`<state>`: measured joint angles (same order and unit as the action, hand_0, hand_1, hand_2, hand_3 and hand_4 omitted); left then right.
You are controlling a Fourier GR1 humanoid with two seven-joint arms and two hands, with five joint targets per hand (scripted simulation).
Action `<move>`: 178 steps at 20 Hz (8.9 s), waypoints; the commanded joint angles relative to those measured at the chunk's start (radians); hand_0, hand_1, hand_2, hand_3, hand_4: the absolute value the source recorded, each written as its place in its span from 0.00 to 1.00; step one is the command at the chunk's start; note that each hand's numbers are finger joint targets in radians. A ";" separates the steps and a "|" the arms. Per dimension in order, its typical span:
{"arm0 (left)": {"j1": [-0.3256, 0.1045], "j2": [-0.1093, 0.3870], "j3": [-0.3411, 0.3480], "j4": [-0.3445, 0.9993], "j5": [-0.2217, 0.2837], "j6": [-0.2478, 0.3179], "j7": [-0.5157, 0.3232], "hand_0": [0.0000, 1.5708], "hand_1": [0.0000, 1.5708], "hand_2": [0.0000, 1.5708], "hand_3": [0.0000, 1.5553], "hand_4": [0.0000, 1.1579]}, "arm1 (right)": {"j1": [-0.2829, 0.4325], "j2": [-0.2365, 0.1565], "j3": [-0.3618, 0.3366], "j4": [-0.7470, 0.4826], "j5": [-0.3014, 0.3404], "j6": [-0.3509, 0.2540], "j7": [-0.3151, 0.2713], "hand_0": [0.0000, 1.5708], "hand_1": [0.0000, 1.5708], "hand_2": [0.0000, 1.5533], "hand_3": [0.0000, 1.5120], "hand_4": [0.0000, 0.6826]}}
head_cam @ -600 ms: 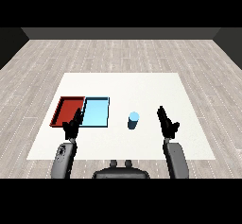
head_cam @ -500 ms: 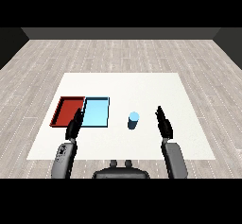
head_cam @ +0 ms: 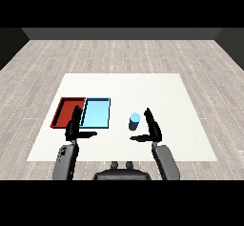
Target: Pick the blue can and put it in the blue box
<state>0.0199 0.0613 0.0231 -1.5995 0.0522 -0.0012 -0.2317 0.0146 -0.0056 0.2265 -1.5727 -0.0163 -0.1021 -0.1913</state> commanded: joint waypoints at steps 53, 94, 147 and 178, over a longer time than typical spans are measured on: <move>0.021 -0.027 0.011 -0.018 -0.060 0.031 -0.126 0.00 0.00 0.00 0.00 0.00 | -0.302 0.006 -0.032 0.588 -0.285 -0.078 -0.214 0.00 0.00 0.00 0.00 0.00; 0.065 -0.027 -0.010 -0.005 -0.053 -0.017 -0.187 0.00 0.00 0.00 0.00 0.00 | -0.436 0.005 0.198 0.722 -0.397 -0.390 -0.344 0.93 0.93 0.95 0.90 0.69; -0.342 -0.061 -0.513 0.337 0.175 0.345 -0.090 0.00 0.00 0.00 0.00 0.00 | -0.497 0.005 0.032 0.334 -0.136 -0.153 -0.053 0.90 0.90 0.94 0.90 0.81; -0.494 -0.061 -0.576 0.525 0.311 0.415 -0.128 0.00 0.00 0.00 0.00 0.00 | -0.500 0.005 0.233 0.286 -0.232 -0.271 -0.095 0.90 0.90 0.94 0.91 0.79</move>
<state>-0.4992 0.0000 -0.5498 -1.0185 0.3894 0.3895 -0.3962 -0.4861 -0.0015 0.3934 -1.2591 -0.2242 -0.3068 -0.2844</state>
